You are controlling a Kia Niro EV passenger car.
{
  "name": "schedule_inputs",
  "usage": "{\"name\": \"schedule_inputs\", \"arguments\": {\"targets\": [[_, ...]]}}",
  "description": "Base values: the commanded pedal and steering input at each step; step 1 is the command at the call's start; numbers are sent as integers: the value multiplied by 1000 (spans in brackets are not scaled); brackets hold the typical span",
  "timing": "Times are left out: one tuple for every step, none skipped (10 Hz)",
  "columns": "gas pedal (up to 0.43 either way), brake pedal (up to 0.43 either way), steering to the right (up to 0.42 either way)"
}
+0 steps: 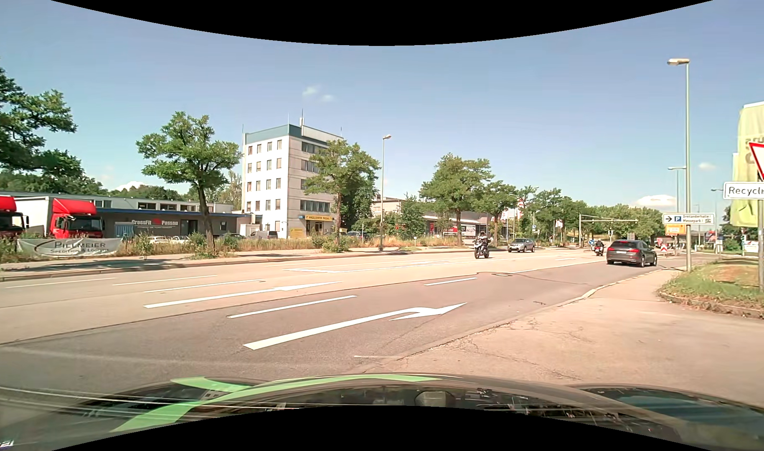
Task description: Follow the waypoints while adhering to traffic rules and regulations
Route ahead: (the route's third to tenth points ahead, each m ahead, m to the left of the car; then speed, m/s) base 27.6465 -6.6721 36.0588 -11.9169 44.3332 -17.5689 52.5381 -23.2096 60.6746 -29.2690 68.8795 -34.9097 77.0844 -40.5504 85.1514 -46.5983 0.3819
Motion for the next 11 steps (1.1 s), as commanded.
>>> {"name": "schedule_inputs", "arguments": {"targets": [[0, 146, -83], [0, 140, -83], [0, 140, -83], [0, 146, -83], [0, 146, -83], [0, 146, -83], [0, 152, -83], [0, 171, -83], [0, 171, -83], [0, 165, -83], [0, 152, -83]]}}
